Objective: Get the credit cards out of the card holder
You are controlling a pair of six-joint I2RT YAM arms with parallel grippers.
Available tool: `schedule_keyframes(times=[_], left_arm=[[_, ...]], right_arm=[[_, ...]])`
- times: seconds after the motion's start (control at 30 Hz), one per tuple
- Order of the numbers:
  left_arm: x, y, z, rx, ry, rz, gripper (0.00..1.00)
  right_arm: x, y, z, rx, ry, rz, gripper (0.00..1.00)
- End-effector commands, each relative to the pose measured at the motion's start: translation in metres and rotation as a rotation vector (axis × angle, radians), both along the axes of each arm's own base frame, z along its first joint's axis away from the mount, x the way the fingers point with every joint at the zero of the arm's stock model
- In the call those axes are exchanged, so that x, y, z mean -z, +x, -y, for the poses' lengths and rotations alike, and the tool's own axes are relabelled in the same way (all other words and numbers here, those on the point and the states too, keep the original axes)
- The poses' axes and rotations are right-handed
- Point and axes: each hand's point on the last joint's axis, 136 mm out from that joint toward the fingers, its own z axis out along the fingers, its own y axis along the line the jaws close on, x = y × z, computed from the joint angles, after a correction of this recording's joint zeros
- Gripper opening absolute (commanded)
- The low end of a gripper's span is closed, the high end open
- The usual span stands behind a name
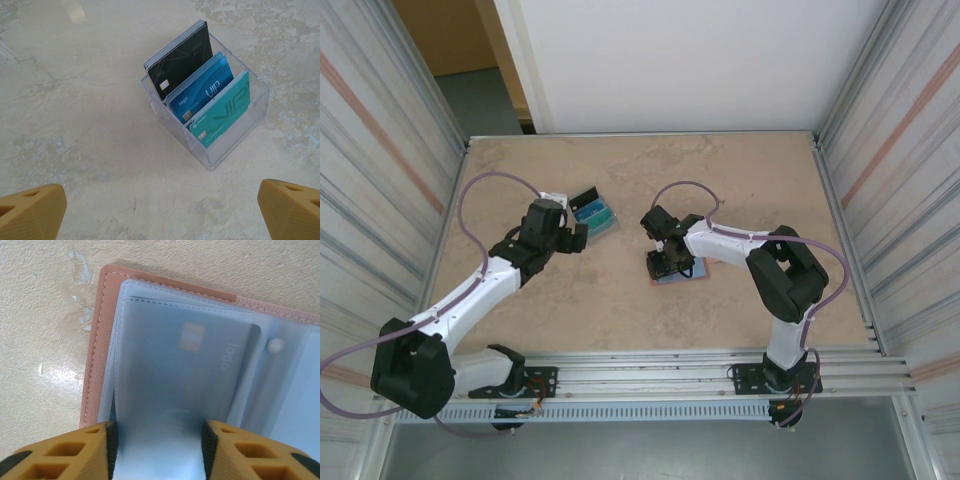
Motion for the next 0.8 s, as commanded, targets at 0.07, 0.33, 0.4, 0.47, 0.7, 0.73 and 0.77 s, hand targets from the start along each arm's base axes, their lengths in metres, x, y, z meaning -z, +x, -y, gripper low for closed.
schedule_keyframes(times=[0.07,0.33,0.4,0.47,0.7,0.73,0.77], left_arm=[[-0.012,-0.001,0.007,0.011,-0.037,0.036,0.99],[-0.038,-0.012,0.016,0.012,-0.006,0.125,0.99],[-0.043,-0.015,0.021,0.023,-0.007,0.141,0.99],[-0.046,-0.018,0.025,0.031,-0.01,0.151,0.99],[-0.048,-0.02,0.036,0.047,-0.037,0.155,0.99],[-0.048,-0.02,0.037,0.049,-0.041,0.154,0.99],[-0.048,-0.019,0.038,0.049,-0.042,0.153,0.99]], right_arm=[[0.007,-0.012,0.007,-0.013,-0.028,-0.041,0.41],[-0.004,-0.029,-0.014,-0.077,0.109,-0.107,0.3],[-0.007,-0.037,-0.021,-0.099,0.16,-0.133,0.3],[-0.009,-0.041,-0.024,-0.108,0.185,-0.149,0.29],[-0.013,-0.03,-0.01,-0.066,0.111,-0.085,0.22],[-0.014,-0.028,-0.01,-0.061,0.11,-0.077,0.21],[-0.016,-0.024,-0.011,-0.053,0.11,-0.064,0.19]])
